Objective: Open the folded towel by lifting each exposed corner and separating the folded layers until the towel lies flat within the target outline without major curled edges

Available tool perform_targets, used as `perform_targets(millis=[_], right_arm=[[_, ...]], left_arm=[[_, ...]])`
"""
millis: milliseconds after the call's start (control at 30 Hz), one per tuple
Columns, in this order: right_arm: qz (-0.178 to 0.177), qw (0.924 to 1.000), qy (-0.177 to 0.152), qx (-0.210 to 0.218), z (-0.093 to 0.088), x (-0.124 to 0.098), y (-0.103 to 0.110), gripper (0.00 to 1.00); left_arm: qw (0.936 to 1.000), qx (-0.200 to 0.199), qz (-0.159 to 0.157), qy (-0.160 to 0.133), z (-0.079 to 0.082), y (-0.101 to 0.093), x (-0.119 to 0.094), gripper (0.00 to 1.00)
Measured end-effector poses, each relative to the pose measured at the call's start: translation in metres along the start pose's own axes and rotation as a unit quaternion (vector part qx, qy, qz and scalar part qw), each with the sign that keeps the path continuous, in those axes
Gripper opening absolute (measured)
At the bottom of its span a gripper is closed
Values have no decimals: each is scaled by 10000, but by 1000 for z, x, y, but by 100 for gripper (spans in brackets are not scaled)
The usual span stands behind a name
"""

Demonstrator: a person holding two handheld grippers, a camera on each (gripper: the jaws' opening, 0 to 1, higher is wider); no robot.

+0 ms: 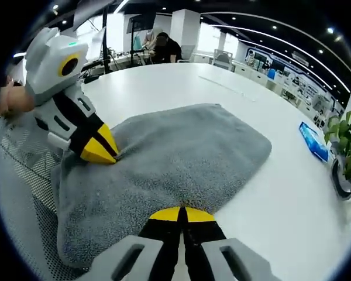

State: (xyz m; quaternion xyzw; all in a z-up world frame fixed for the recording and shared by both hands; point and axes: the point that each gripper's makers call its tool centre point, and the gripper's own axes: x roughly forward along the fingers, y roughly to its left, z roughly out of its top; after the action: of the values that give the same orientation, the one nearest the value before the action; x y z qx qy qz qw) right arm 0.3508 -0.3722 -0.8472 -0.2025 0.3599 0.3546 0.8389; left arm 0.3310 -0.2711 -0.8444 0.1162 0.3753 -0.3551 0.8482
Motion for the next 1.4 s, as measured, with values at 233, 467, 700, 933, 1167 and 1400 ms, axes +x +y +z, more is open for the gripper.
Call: perform_targets(millis=[233, 467, 700, 933, 1167, 1400], right_arm=[[-110, 9996, 9, -270, 1, 2, -3, 0], [-131, 9996, -18, -233, 1, 2, -5, 0], [-72, 9999, -32, 127, 4, -3, -6, 0], [-286, 9913, -1261, 252, 58, -25, -13, 3], [-95, 9944, -1049, 22, 53, -16, 0, 6], [10, 9949, -997, 135, 51, -15, 3, 5]], left_arm=[[9999, 118, -50, -39, 1, -1, 3, 4], [9997, 155, -152, -87, 1, -1, 3, 4], [9938, -1015, -215, -392, 13, 17, -6, 7], [9849, -1442, 715, -639, 12, 66, -21, 11], [9885, -1298, 720, -302, 1, 59, -16, 16], [9905, -1060, 803, -341, 7, 59, -21, 5]])
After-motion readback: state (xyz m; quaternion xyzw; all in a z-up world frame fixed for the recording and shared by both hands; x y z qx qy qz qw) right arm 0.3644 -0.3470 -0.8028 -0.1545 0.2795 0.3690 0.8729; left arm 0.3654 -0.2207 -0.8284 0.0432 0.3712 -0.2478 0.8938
